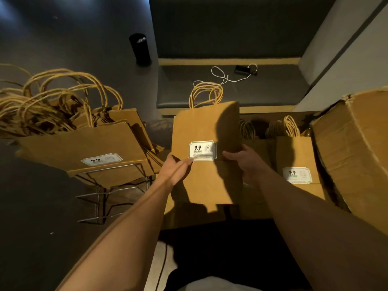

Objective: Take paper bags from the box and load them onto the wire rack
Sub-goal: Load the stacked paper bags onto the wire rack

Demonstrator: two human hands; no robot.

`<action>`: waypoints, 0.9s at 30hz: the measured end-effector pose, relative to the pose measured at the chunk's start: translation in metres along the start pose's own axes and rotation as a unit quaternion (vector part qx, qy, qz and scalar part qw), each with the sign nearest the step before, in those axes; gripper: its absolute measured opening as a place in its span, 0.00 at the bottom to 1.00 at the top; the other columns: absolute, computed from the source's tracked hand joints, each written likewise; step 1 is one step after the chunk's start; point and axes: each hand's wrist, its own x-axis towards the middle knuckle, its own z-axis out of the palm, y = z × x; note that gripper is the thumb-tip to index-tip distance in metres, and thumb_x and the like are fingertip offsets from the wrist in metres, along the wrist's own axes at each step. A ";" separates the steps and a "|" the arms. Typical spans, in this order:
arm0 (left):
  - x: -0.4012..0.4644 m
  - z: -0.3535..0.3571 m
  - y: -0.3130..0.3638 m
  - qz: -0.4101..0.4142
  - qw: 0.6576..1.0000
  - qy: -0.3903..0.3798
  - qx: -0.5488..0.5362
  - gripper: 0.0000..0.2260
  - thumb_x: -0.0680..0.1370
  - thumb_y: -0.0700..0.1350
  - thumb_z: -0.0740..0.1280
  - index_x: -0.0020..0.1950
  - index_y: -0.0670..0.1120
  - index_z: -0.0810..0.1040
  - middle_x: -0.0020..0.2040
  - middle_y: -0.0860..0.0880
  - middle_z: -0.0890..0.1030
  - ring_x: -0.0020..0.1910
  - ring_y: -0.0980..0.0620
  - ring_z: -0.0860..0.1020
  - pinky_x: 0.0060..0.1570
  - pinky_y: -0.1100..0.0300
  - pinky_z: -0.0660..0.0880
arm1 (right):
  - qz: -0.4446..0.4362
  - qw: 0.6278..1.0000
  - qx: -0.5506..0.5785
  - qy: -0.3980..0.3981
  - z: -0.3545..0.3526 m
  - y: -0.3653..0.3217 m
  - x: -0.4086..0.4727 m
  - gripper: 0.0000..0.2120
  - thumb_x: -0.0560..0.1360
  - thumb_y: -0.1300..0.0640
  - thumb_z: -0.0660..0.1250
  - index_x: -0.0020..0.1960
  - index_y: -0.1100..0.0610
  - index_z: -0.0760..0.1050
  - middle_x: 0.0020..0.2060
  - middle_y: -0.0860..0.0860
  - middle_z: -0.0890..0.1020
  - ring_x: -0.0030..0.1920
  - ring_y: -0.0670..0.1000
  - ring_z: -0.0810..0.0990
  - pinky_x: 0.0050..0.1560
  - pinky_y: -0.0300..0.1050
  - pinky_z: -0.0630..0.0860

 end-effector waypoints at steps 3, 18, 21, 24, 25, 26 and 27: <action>-0.005 -0.010 0.015 0.026 0.995 -0.015 -0.098 0.15 0.78 0.42 0.69 0.65 0.46 0.74 0.59 0.47 0.82 0.56 0.48 0.80 0.62 0.48 0.75 | -0.008 1.000 0.019 -0.022 -0.015 -0.020 -0.014 0.15 0.75 0.64 0.68 0.61 0.60 0.77 0.48 0.62 0.84 0.47 0.64 0.83 0.48 0.60 0.80; -0.052 -0.078 0.060 0.262 0.957 0.095 -0.078 0.06 0.78 0.42 0.70 0.51 0.52 0.79 0.45 0.52 0.85 0.49 0.51 0.84 0.52 0.52 0.81 | -0.158 0.986 0.018 -0.049 0.031 -0.065 -0.035 0.17 0.70 0.66 0.67 0.58 0.61 0.77 0.56 0.62 0.82 0.58 0.64 0.80 0.61 0.63 0.75; -0.065 -0.096 0.057 0.277 0.946 0.112 -0.130 0.01 0.79 0.45 0.69 0.49 0.49 0.81 0.39 0.53 0.84 0.42 0.55 0.83 0.43 0.58 0.81 | -0.163 0.985 -0.001 -0.060 0.049 -0.076 -0.043 0.15 0.75 0.71 0.64 0.58 0.58 0.76 0.57 0.60 0.82 0.57 0.61 0.81 0.60 0.57 0.76; -0.075 -0.116 0.052 0.224 0.923 0.098 -0.296 0.12 0.83 0.50 0.62 0.44 0.47 0.80 0.34 0.53 0.83 0.36 0.57 0.81 0.39 0.63 0.76 | -0.152 0.986 -0.014 -0.063 0.066 -0.087 -0.045 0.13 0.77 0.70 0.63 0.57 0.56 0.75 0.51 0.55 0.83 0.49 0.54 0.83 0.45 0.47 0.81; -0.076 -0.123 0.049 0.203 0.914 0.105 -0.336 0.13 0.83 0.50 0.61 0.46 0.45 0.81 0.36 0.51 0.84 0.39 0.55 0.82 0.43 0.61 0.77 | -0.145 0.987 -0.013 -0.064 0.072 -0.091 -0.046 0.14 0.78 0.71 0.62 0.58 0.56 0.74 0.49 0.52 0.83 0.47 0.52 0.83 0.40 0.44 0.80; -0.077 -0.130 0.045 0.184 0.911 0.121 -0.350 0.13 0.82 0.49 0.61 0.47 0.44 0.81 0.38 0.49 0.85 0.43 0.52 0.83 0.47 0.59 0.78 | -0.139 0.988 -0.010 -0.068 0.077 -0.093 -0.048 0.14 0.78 0.71 0.62 0.58 0.56 0.74 0.48 0.51 0.83 0.46 0.52 0.83 0.37 0.43 0.80; -0.078 -0.137 0.041 0.170 0.911 0.140 -0.349 0.12 0.82 0.47 0.61 0.48 0.43 0.82 0.40 0.47 0.85 0.46 0.50 0.83 0.50 0.56 0.78 | -0.136 0.988 -0.010 -0.073 0.084 -0.095 -0.049 0.14 0.77 0.71 0.62 0.57 0.56 0.75 0.47 0.52 0.84 0.46 0.52 0.83 0.36 0.43 0.79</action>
